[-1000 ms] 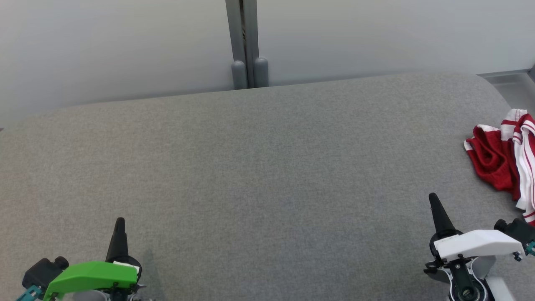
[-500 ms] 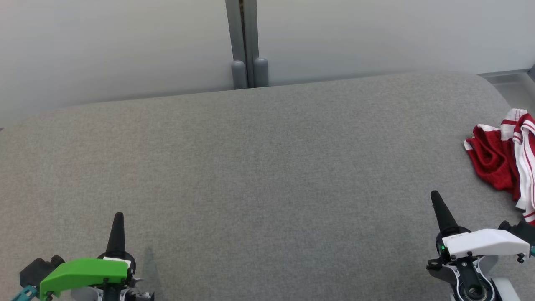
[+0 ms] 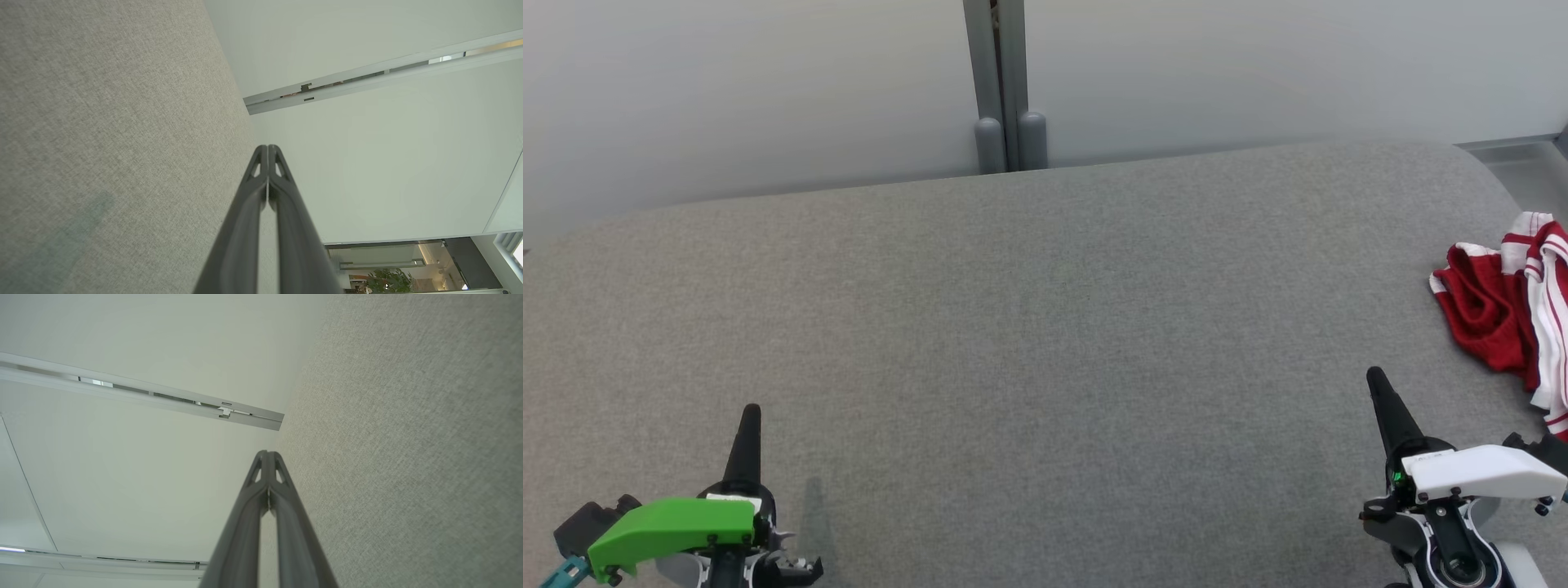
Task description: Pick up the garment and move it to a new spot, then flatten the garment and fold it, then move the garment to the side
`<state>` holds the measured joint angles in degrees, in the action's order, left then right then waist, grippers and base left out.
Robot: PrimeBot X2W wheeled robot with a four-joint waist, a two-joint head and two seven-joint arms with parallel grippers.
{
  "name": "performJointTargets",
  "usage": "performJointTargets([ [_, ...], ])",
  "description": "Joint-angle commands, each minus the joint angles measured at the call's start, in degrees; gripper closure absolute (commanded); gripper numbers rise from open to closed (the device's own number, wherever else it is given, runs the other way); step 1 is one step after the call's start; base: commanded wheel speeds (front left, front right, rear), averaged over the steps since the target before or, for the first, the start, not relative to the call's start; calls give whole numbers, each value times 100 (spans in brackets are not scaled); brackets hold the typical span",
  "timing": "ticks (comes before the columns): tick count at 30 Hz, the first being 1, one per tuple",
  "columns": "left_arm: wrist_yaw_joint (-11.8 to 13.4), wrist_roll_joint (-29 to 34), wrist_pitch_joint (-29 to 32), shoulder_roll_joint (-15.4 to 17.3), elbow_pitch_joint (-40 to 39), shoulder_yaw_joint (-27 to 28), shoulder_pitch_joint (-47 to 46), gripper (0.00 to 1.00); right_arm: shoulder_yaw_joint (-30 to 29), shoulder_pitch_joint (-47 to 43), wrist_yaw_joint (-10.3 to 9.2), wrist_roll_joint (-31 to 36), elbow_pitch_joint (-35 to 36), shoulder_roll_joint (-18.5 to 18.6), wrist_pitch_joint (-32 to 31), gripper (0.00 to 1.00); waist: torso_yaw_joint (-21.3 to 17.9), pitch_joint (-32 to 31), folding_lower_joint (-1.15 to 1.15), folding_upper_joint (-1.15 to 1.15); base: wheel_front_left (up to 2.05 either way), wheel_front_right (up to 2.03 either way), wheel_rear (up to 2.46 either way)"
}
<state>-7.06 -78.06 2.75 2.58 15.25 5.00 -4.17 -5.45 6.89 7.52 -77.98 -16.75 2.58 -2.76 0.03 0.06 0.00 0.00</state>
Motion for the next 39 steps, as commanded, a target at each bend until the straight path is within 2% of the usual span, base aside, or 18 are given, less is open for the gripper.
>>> performJointTargets([
  [1,-32,-127,33,41,-47,27,-138,100,-29,-28,-4,-132,77,33,-44,100,0,0,0,0,0,0,0],
  [32,-57,-1393,374,48,-128,160,-250,100,-114,-91,-3,-1394,282,45,-378,100,-3,11,0,0,0,0,0],
  [39,-59,-1443,403,48,-128,166,-234,100,-118,-97,-3,-1453,293,45,-396,100,-3,11,0,0,0,0,0],
])
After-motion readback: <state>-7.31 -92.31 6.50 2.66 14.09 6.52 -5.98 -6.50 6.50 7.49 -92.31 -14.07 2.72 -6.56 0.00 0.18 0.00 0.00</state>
